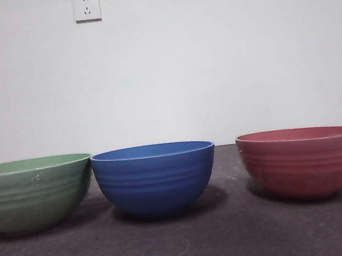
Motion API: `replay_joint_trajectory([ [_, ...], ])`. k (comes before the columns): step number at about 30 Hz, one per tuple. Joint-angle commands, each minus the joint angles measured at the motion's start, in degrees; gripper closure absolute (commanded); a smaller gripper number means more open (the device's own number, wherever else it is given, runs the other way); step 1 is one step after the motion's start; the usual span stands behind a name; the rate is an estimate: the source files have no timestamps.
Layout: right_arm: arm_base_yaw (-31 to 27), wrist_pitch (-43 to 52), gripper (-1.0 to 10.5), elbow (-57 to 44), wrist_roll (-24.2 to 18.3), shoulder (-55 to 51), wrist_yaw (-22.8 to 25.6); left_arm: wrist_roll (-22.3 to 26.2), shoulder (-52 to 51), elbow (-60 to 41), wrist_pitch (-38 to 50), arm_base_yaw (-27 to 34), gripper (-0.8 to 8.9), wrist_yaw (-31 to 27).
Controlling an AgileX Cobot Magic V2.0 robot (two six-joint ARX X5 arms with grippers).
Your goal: Pick up the green bowl on the top,put the green bowl on the left,pick up the red bowl in the middle,put the red bowl on the right
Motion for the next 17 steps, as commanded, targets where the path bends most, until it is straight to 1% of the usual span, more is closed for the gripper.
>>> replay_joint_trajectory([
  [1, -0.09, 0.26, 9.4, -0.37, 0.55, -0.07, 0.17, -0.37, -0.15, -0.85, 0.02, 0.2, 8.16, -0.07],
  [3, -0.07, 0.22, 9.4, -0.37, 0.42, -0.07, 0.17, -0.37, -0.15, -0.85, 0.02, 0.2, 8.16, -0.07],
  [4, -0.07, 0.22, 9.4, -0.37, -1.51, -0.11, 0.31, -0.37, -0.15, -0.85, 0.02, 0.2, 8.16, -0.07],
  [5, -0.11, -0.57, 9.4, -0.46, -4.79, -0.83, 0.13, -0.37, -0.15, -0.85, 0.02, 0.2, 8.16, -0.07],
  [8, -1.84, -6.8, 9.4, -1.2, -7.87, -5.49, 0.04, -0.37, -0.15, -0.85, 0.07, 0.2, 8.16, -0.07],
  [11, -4.44, -8.04, 9.4, -5.55, -8.09, -10.75, -1.05, -0.37, -0.15, -0.85, 0.04, 0.2, 8.16, -0.07],
  [13, -6.71, -6.38, 9.4, -10.16, -8.07, -13.81, -3.76, -0.37, -0.15, -0.85, 0.0, 0.2, 8.16, -0.07],
  [17, -10.56, 0.22, 9.4, -20.79, -7.43, -18.69, -9.77, -0.37, -0.15, -0.85, 0.0, 0.2, 8.16, -0.04],
])
